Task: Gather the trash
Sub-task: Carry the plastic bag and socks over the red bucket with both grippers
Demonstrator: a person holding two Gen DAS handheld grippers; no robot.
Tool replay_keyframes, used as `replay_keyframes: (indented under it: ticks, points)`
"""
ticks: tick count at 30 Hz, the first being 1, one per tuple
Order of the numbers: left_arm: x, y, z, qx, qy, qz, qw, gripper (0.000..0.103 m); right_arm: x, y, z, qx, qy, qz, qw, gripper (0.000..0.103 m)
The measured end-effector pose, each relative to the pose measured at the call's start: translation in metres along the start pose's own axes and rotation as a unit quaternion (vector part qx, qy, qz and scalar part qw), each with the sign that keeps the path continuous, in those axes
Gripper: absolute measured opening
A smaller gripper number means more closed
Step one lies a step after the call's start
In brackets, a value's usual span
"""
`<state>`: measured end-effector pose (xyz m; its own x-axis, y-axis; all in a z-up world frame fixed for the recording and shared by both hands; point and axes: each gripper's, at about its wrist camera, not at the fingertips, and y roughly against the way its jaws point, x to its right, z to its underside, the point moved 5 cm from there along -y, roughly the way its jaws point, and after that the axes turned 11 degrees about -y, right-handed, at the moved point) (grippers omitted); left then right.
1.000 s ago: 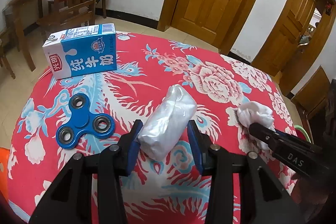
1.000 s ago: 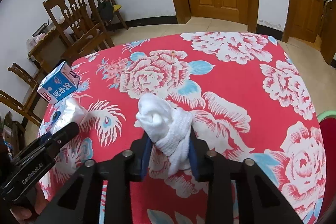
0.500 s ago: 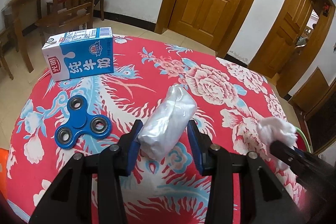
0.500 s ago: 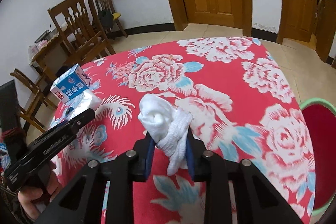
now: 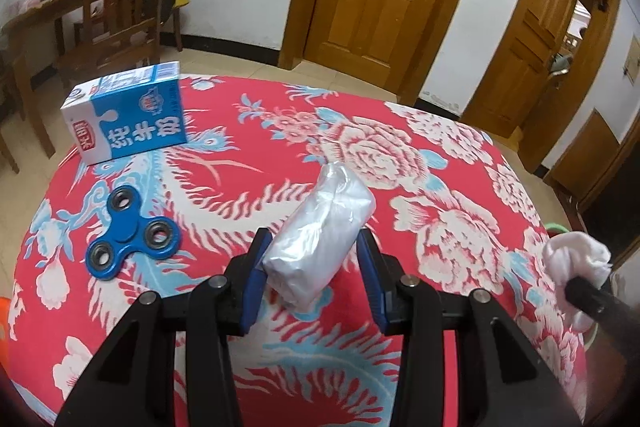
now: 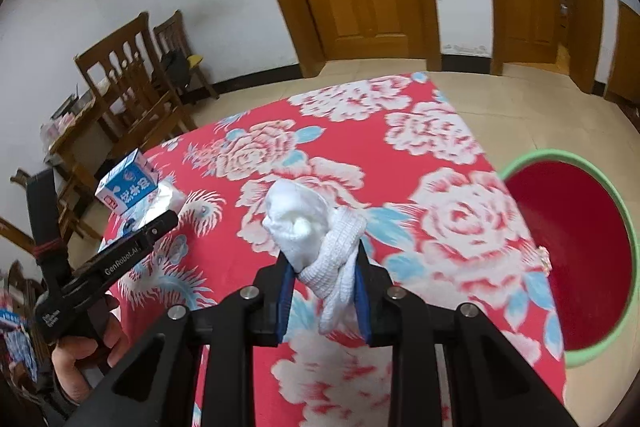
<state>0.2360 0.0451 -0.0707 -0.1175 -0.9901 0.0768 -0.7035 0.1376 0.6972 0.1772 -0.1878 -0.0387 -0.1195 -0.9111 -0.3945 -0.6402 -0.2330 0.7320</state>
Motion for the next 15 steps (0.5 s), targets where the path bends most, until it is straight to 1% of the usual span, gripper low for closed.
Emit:
replay_keyframes:
  ticks: [6,10,15]
  points:
    - [0.020,0.006,0.000,-0.003,-0.010,0.025,0.9996,0.043,0.030,0.023,-0.002,0.019,-0.027,0.016,0.999,0.029]
    - [0.039,0.014,-0.003,-0.005,-0.029,0.036,0.9989,0.043,0.052,0.037,-0.004,0.034,-0.049,0.020,0.998,0.029]
    - [0.065,0.028,-0.008,-0.004,-0.041,0.064,0.9971,0.043,0.080,0.050,-0.005,0.047,-0.077,0.020,0.996,0.029]
